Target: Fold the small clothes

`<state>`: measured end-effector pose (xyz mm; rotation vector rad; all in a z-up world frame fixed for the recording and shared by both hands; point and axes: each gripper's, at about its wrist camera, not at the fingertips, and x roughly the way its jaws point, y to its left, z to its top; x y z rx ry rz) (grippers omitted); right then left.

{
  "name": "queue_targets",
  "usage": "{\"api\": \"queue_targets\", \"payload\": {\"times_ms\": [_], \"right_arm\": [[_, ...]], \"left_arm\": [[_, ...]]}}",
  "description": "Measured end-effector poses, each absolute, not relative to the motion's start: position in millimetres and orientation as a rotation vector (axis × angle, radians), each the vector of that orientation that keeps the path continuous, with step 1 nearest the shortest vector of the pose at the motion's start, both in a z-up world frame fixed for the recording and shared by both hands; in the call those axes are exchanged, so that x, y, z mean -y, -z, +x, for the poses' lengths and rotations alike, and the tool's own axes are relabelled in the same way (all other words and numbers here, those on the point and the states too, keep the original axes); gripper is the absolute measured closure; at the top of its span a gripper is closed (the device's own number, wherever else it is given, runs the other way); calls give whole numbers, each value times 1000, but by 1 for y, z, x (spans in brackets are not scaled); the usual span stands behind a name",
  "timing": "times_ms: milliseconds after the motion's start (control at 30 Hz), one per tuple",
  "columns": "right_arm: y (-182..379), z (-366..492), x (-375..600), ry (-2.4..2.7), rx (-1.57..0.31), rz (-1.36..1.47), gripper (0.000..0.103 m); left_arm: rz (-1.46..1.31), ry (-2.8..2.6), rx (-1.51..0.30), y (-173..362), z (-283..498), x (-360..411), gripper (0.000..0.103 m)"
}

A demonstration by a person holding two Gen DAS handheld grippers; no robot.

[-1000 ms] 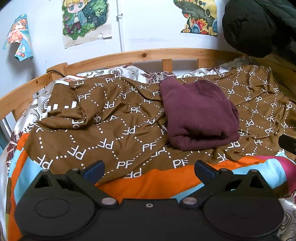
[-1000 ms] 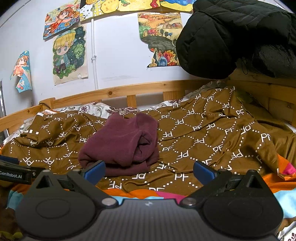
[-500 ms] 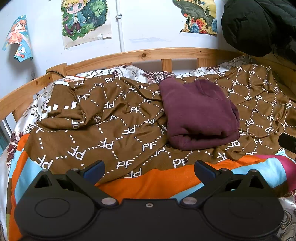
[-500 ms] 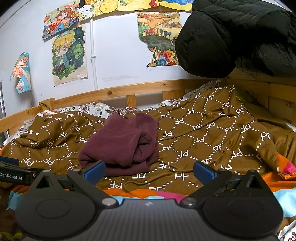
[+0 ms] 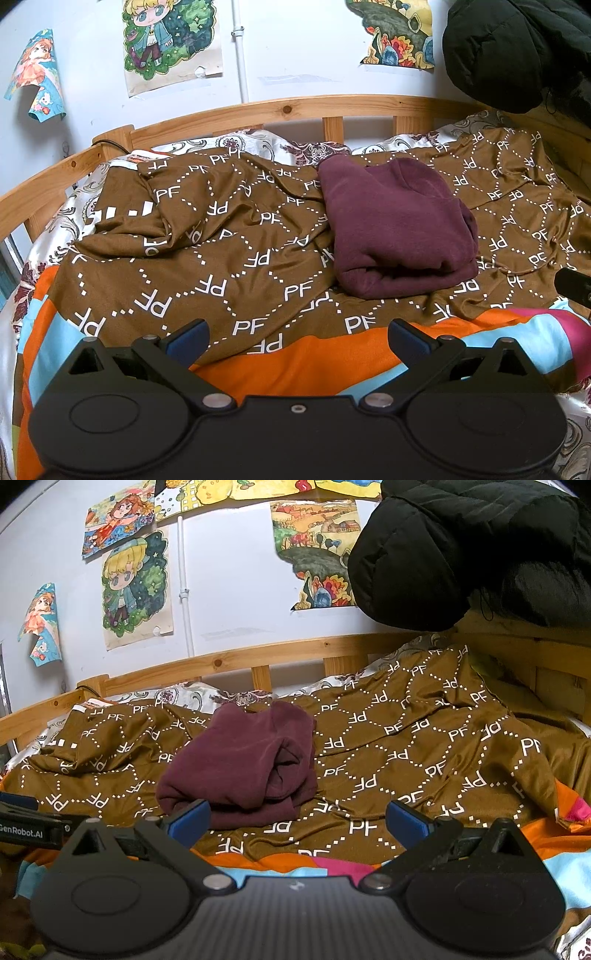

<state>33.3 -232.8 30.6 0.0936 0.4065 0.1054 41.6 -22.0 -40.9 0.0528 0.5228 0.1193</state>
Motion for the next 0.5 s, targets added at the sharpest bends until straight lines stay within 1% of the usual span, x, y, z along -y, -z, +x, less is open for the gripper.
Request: {"api": "queue_targets", "payload": {"times_ms": [500], "right_arm": [[-30, 33, 233, -104, -408, 97, 0]], "left_arm": [[53, -117, -525, 43, 42, 22, 1]]}}
